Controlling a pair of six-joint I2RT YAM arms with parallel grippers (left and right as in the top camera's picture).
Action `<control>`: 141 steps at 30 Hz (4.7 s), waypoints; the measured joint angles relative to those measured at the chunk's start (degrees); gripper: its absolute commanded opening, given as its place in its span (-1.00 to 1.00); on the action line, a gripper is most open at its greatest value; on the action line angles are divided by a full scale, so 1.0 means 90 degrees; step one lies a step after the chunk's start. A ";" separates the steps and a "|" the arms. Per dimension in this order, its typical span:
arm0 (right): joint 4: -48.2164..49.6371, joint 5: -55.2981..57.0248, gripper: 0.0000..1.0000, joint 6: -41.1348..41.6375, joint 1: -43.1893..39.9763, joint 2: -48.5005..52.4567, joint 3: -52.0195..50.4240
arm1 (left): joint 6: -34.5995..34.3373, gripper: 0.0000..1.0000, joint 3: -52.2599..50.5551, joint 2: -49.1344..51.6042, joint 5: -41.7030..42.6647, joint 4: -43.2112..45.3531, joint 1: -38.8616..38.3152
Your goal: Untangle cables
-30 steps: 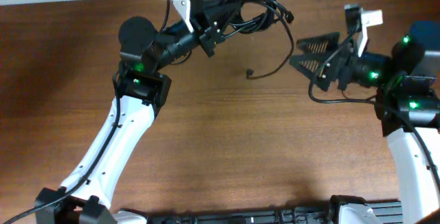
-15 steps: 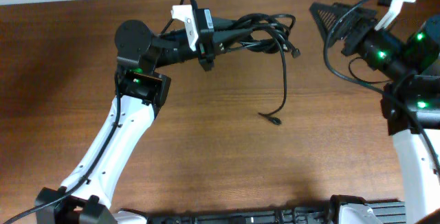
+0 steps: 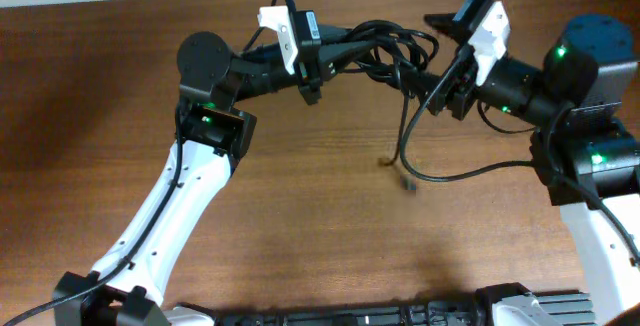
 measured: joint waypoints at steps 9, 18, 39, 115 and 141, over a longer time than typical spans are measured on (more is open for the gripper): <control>0.0117 -0.0024 -0.92 -0.0102 0.0049 0.0002 0.0002 | -0.0049 0.98 0.0002 0.0000 0.0231 0.0022 -0.0092; 0.0495 0.0986 -0.92 0.0510 0.0061 0.0002 0.0002 | -0.1802 0.98 0.0002 0.0002 -0.0624 -0.0624 0.0704; 0.0578 0.0313 -0.92 0.0571 0.0061 0.0000 0.0002 | -0.2195 -1.00 0.0000 0.0007 -0.0255 -0.0141 0.0274; -0.1107 0.1654 -0.92 -0.0328 0.0124 0.0068 0.0078 | -0.2040 0.98 -0.0046 0.0075 0.0206 0.2404 0.0753; -0.1039 0.1353 -0.92 -0.1863 0.0138 0.0066 0.0078 | -0.0231 -1.00 0.0007 0.0058 0.0262 -0.1018 0.0083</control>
